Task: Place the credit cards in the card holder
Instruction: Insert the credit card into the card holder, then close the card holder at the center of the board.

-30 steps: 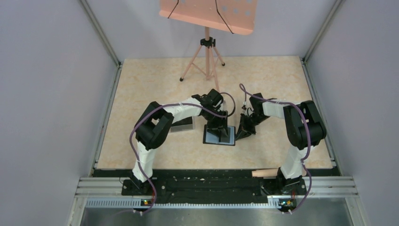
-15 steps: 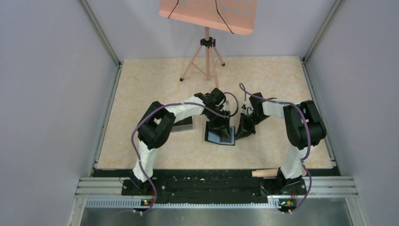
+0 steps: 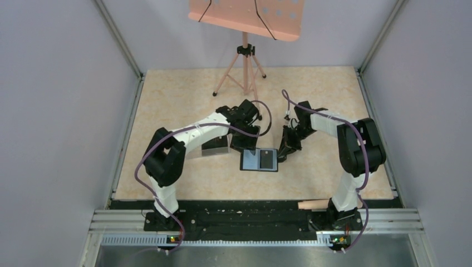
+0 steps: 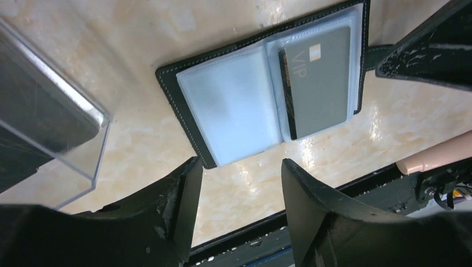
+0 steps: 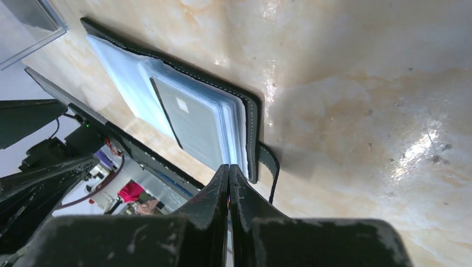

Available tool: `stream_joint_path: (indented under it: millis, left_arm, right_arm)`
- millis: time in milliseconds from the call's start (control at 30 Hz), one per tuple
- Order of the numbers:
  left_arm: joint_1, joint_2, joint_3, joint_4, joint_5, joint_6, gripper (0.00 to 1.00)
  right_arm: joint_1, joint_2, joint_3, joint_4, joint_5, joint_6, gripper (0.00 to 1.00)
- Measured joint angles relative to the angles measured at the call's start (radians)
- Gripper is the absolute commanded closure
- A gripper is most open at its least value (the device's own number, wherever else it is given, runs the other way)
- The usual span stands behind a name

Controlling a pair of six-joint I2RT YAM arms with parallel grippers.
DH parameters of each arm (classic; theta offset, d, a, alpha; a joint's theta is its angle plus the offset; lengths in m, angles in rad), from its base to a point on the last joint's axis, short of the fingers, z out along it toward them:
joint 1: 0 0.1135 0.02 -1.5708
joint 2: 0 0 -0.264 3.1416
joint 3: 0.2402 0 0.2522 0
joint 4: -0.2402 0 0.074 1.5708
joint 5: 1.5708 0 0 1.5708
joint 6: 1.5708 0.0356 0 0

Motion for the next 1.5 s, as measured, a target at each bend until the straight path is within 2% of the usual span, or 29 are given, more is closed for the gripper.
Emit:
stream_joint_path:
  millis: [133, 300, 500, 667, 1033, 1233, 1500]
  left_arm:
    - [0.035, -0.083, -0.131, 0.082, 0.056, -0.024, 0.4]
    - [0.104, -0.096, -0.299, 0.179, 0.187, -0.071, 0.41]
    - [0.16, -0.087, -0.328, 0.303, 0.312, -0.124, 0.42]
    - [0.172, -0.047, -0.306, 0.309, 0.307, -0.142, 0.42]
    - [0.162, 0.021, -0.19, 0.175, 0.113, -0.13, 0.41]
    - [0.16, 0.076, -0.12, 0.132, 0.163, -0.129, 0.42]
    - [0.137, 0.123, -0.077, 0.166, 0.284, -0.132, 0.47]
  right_arm:
    - [0.005, 0.0, 0.025, -0.014, -0.009, -0.016, 1.0]
    - [0.037, 0.006, 0.071, -0.018, -0.019, -0.027, 1.0]
    - [0.066, 0.074, 0.089, -0.012, -0.005, -0.035, 1.0]
    - [0.066, 0.098, 0.089, -0.022, 0.002, -0.032, 1.0]
    - [0.066, 0.099, 0.096, -0.046, 0.024, -0.031, 1.0]
    - [0.066, 0.099, 0.097, -0.047, 0.027, -0.032, 1.0]
    - [0.066, 0.1, 0.097, -0.051, 0.027, -0.032, 1.0]
